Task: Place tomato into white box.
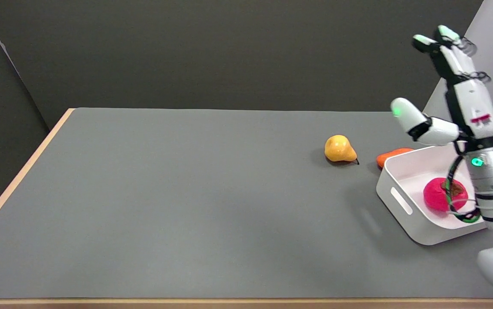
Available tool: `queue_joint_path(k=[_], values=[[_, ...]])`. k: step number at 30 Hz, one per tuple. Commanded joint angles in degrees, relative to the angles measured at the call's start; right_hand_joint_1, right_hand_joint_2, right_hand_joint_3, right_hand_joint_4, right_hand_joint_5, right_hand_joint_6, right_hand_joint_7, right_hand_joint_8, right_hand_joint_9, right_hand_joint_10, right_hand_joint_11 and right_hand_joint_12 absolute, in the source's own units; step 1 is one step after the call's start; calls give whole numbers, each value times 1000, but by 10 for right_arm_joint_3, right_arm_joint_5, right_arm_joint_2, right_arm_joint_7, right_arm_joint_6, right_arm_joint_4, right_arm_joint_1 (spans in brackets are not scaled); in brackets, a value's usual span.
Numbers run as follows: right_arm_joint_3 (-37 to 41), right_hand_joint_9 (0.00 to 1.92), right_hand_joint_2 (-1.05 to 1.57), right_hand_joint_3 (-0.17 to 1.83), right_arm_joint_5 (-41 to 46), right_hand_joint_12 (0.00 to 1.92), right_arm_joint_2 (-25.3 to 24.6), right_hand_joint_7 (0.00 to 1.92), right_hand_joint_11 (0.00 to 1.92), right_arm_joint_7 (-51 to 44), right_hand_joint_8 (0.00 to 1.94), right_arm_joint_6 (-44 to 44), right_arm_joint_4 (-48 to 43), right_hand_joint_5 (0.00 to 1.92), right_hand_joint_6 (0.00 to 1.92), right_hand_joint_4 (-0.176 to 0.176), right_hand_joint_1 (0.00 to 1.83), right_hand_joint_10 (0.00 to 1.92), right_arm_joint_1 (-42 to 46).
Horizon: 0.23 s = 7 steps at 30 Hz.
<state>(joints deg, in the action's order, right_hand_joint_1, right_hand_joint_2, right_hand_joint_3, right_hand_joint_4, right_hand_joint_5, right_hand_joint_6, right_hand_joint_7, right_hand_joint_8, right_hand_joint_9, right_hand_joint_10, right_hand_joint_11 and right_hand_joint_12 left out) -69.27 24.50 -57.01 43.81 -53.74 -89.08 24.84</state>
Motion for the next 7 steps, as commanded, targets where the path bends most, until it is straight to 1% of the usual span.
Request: queue_joint_path(k=[1,7], values=[[-67,-1,538,897,-56,-1,18,49,-1,-63,70,72,-109,145,435,66,231,-1,-40],[-84,-1,540,895,-55,35,18,48,-1,-63,107,82,-106,150,437,68,238,0,-43]])
